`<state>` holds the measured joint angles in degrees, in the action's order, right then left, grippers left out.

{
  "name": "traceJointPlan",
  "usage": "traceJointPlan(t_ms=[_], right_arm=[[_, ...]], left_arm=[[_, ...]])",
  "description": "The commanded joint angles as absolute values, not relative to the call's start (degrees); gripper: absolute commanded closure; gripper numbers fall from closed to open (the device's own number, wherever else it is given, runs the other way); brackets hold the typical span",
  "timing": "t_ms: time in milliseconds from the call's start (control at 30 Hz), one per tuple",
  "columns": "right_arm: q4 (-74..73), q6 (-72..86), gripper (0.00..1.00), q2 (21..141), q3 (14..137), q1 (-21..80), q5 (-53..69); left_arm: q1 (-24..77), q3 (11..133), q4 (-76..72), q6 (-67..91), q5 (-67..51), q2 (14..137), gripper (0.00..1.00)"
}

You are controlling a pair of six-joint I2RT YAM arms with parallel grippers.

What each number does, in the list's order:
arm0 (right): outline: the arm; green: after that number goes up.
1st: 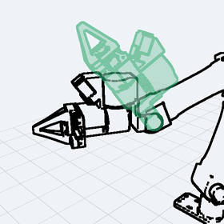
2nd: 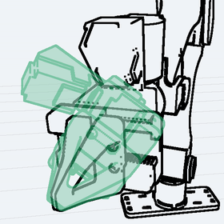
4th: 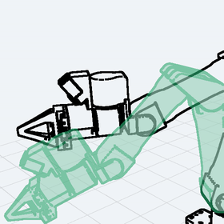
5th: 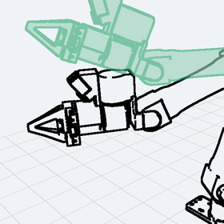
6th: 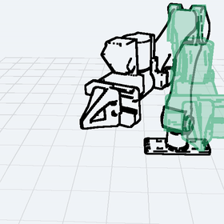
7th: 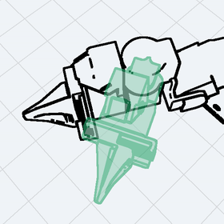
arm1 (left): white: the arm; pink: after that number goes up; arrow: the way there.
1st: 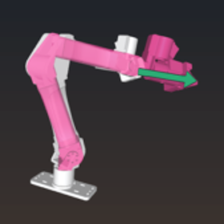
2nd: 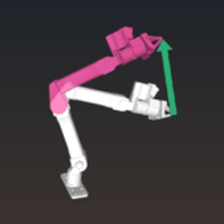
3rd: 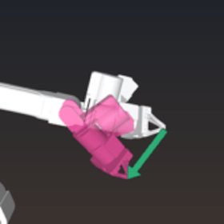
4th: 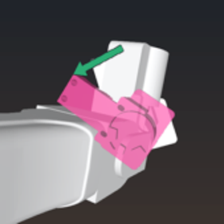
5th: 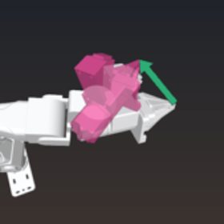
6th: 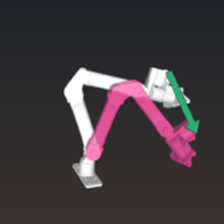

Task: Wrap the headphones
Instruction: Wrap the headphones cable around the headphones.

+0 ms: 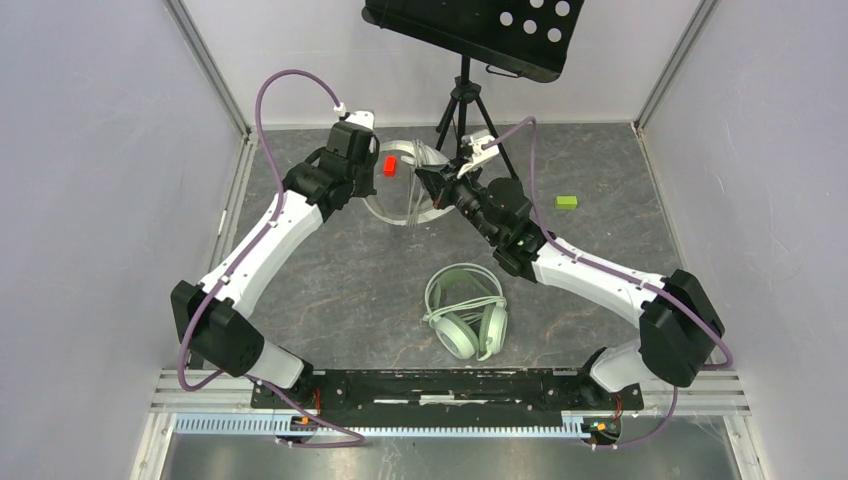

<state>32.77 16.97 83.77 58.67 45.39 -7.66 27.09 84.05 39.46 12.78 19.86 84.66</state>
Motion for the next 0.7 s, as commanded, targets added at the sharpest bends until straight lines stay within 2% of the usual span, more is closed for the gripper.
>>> traceJointPlan(t_ms=[0,67,100,233,567,667], right_arm=[[36.67,17.53,0.98,81.35,56.92,44.91,-9.58],[38.13,16.18,0.87,82.02,56.17,44.91,-8.93],[38.09,15.66,0.86,82.38,56.12,44.91,-9.27],[36.65,15.3,0.88,83.4,57.12,44.91,-9.57],[34.38,15.85,0.75,82.75,58.7,44.91,-9.05],[34.02,15.79,0.79,82.15,58.71,44.91,-9.04]], left_arm=[[26.07,88.21,36.11,13.0,22.26,82.72,0.98],[26.02,88.34,36.11,13.44,20.68,82.67,0.98],[26.02,88.42,36.12,13.53,20.12,82.54,0.98],[26.03,88.44,36.12,13.4,19.72,82.13,0.98],[26.04,88.82,36.58,12.31,21.0,82.2,0.98],[26.06,89.08,36.55,11.98,21.19,82.41,0.98]])
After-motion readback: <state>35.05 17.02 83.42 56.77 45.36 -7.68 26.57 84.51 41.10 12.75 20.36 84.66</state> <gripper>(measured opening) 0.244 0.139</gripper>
